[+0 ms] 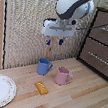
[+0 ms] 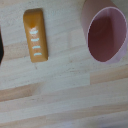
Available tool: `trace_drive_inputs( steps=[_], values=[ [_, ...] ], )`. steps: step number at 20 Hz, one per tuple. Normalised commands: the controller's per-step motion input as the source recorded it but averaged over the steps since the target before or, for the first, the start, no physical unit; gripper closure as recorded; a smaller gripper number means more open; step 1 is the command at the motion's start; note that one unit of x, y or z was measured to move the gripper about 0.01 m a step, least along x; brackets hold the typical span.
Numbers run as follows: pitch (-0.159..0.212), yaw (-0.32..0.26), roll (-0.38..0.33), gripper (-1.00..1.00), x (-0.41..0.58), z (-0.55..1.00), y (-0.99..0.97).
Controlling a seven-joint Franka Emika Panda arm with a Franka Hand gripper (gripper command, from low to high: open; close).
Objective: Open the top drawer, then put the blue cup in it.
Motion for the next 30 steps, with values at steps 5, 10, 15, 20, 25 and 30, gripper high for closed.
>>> trace_drive_inputs(
  steps=[5, 10, 15, 20, 25, 30],
  values=[
    [0.021, 0.082, -0.193, -1.0, -0.086, 0.5, 0.0],
    [0.01, 0.088, -0.167, -1.0, -0.062, 0.67, -0.2],
    [-0.001, 0.119, -0.27, -1.0, -0.097, 0.2, -0.3],
    [-0.02, 0.112, -0.355, -1.0, -0.04, -0.01, -0.31],
    [-0.049, 0.107, -0.375, -1.0, 0.0, -0.04, -0.29],
    [-0.078, 0.106, -0.375, -1.0, 0.0, -0.04, -0.27]
  ],
)
